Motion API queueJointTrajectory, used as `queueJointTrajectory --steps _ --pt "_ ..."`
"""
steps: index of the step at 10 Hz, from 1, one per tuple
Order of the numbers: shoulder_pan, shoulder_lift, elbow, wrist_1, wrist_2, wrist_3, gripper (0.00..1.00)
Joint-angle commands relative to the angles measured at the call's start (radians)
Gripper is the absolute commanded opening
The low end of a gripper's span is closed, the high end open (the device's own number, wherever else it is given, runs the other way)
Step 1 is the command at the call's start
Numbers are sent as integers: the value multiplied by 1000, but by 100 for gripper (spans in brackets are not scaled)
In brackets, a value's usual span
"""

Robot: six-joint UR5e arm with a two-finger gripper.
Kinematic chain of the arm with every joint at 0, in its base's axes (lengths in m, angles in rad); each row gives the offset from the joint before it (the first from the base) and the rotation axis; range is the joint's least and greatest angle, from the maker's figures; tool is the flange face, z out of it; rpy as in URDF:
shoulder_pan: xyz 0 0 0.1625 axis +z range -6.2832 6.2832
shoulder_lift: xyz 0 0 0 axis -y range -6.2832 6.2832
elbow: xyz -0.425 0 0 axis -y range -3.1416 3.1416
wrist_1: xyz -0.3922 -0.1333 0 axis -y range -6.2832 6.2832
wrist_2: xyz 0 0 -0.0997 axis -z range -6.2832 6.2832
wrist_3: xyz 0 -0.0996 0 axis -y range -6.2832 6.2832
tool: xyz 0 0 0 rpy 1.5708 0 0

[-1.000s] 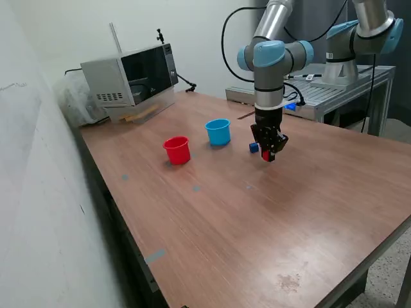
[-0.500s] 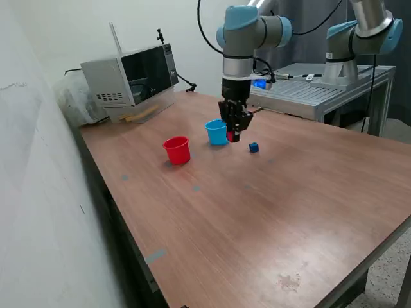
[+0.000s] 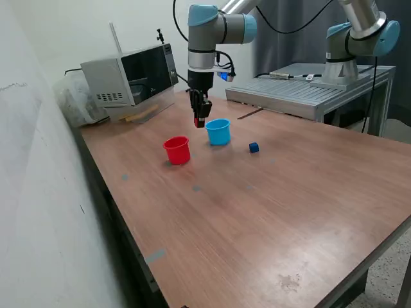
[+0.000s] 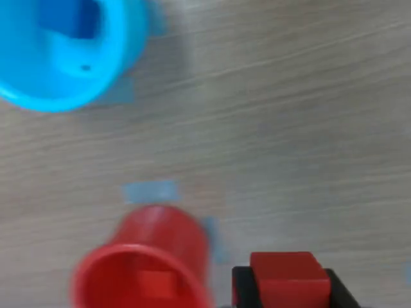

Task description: Place red objects in the red bin, and blue objects in the blue bin.

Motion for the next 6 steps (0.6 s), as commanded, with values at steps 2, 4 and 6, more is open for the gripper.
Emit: queueJointTrajectory --steps 2,4,6 --pt "-71 4 -18 6 -9 -15 0" --pt "-70 7 -47 4 -9 -15 0" --pt "-70 38 -79 6 -9 -15 0"
